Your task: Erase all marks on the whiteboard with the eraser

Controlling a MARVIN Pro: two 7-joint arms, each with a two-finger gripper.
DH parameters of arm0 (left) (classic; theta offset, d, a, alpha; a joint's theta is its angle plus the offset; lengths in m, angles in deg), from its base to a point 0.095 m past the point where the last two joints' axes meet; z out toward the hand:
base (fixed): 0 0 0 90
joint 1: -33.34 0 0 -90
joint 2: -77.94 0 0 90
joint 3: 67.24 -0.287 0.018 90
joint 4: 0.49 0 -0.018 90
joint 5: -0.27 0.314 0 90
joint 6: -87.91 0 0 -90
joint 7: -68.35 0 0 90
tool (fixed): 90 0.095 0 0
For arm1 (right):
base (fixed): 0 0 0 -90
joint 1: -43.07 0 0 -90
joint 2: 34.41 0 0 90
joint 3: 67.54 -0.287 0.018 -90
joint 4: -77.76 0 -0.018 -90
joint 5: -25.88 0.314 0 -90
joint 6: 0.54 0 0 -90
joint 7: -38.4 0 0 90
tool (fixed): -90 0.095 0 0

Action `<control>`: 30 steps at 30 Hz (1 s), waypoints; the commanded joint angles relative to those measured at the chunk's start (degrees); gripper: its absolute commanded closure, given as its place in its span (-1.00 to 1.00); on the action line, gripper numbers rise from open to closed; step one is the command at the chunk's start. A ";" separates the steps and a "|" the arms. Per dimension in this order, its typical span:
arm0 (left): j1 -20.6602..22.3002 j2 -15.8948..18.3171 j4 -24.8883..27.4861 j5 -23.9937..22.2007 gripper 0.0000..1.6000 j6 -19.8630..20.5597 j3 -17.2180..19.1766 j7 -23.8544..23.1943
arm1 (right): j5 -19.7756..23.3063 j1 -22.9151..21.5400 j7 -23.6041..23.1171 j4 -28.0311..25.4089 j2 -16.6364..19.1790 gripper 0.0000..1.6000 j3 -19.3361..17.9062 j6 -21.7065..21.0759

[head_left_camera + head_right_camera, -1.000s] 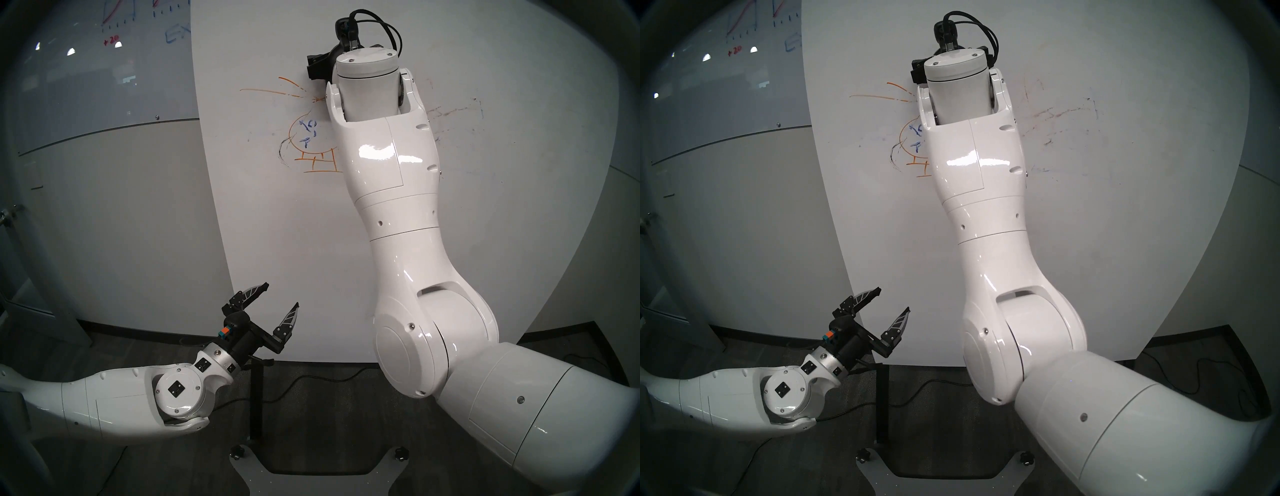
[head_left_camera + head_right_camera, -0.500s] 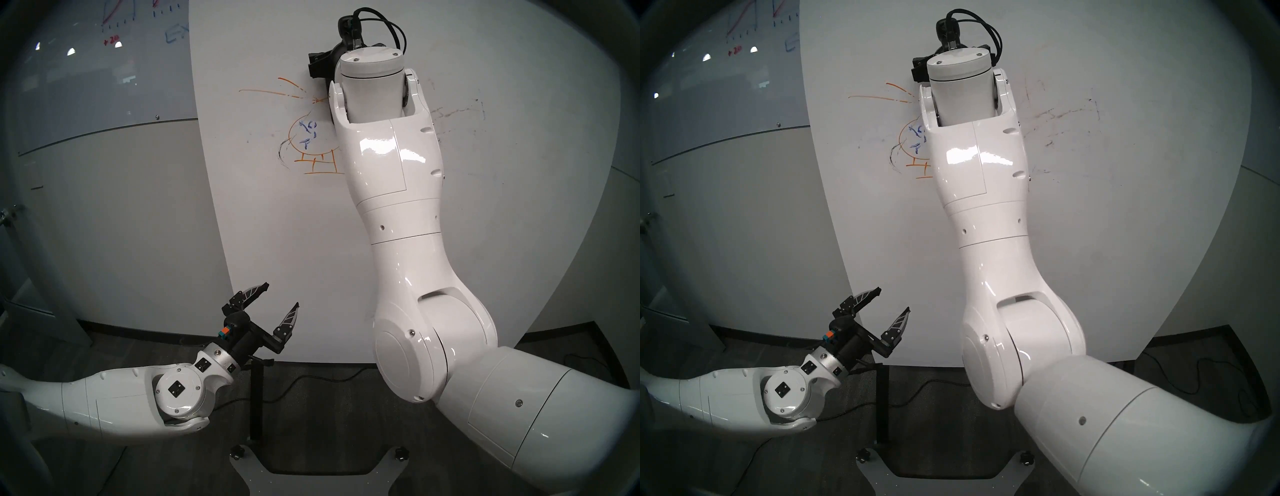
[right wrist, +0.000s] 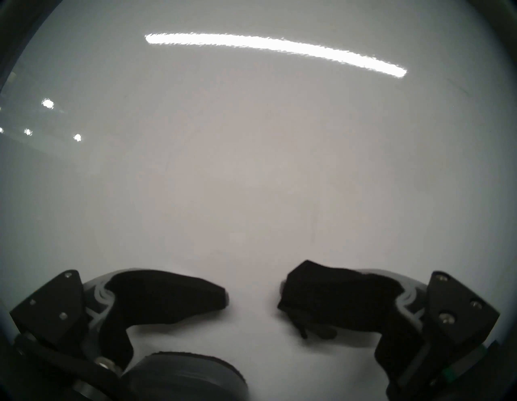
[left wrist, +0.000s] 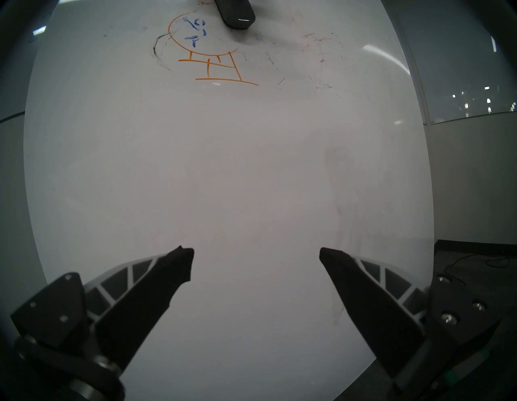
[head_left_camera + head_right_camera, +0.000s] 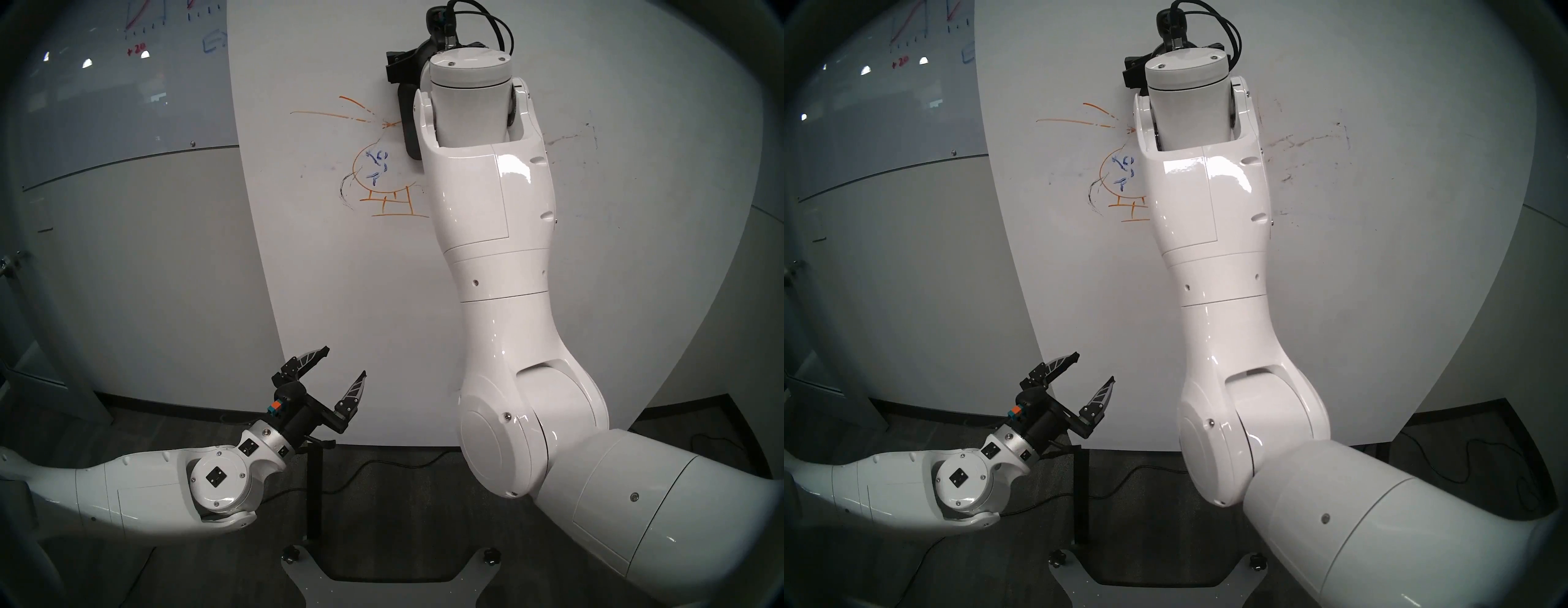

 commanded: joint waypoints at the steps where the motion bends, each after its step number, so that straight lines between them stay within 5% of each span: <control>1: 0.45 0.02 0.48 -0.05 -1.00 -0.35 0.49 0.10 | -2.84 -0.74 3.71 -6.49 4.13 -1.00 -4.06 -0.75; 5: 0.45 0.03 0.49 -0.05 -1.00 -0.36 0.49 0.10 | -4.12 3.25 3.39 -13.10 4.16 -1.00 -3.60 -3.52; 7: 0.45 0.03 0.49 -0.05 -1.00 -0.36 0.49 0.10 | -4.77 2.74 4.01 -11.35 3.89 -1.00 -3.65 -4.07; 16: 0.45 0.02 0.48 -0.05 -1.00 -0.35 0.48 0.10 | -5.91 11.71 2.82 -20.60 0.62 -1.00 0.62 -11.79; 25: 0.45 0.03 0.49 -0.05 -1.00 -0.36 0.49 0.10 | -7.66 18.95 2.77 -28.52 -1.06 -1.00 8.56 -18.94; 30: 0.45 0.05 0.53 -0.07 -1.00 -0.40 0.50 0.11 | -9.37 20.99 3.56 -31.77 -0.97 -1.00 12.02 -19.23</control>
